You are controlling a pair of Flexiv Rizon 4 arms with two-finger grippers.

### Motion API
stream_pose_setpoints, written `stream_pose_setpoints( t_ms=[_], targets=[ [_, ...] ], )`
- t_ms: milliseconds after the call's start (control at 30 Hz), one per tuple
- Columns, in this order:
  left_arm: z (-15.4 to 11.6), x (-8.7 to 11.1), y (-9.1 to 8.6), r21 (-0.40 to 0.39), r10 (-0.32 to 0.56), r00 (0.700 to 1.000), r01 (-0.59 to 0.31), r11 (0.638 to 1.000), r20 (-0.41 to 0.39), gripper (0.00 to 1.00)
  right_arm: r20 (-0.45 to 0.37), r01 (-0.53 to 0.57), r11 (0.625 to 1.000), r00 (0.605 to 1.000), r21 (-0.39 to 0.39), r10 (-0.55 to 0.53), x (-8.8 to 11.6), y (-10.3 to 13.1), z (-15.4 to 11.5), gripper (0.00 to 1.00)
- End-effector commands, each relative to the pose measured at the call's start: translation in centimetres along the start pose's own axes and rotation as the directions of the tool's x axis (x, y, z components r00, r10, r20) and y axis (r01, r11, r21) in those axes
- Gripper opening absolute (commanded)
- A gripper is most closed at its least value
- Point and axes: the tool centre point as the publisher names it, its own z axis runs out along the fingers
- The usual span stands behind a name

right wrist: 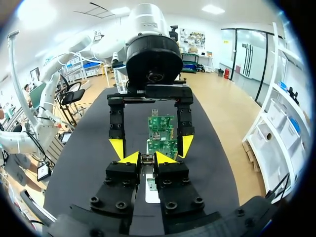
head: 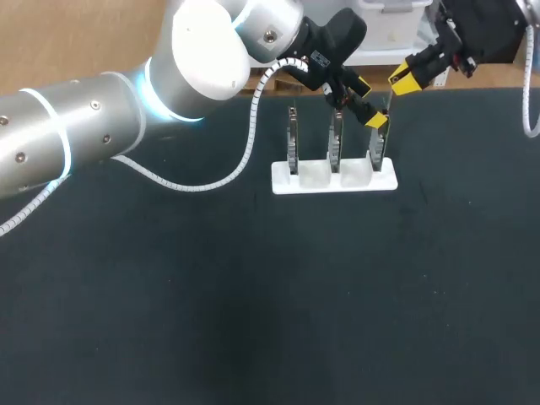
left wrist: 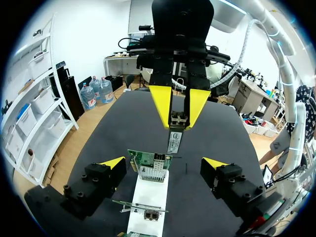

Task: Pick up the optical module with the left hand, and insert it into the network port with the right hand.

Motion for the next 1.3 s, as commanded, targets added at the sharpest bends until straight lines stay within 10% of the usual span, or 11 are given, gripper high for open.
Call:
stream_pose_setpoints(
  t_ms=[33, 1300],
  targets=[
    [0.0, 0.0, 0.1, 0.002, 0.001, 1.000, -0.001, 1.000, 0.000, 1.00, -0.003, 0.002, 1.000, 1.000, 0.001, -0.002, 0.0, -0.2, 0.1, 0.00],
    [0.0, 0.0, 0.1, 0.002, 0.001, 1.000, -0.001, 1.000, 0.000, 1.00, -0.018, -0.002, 1.000, 1.000, -0.003, 0.002, 0.6, -1.6, 0.9, 0.00]
  ],
)
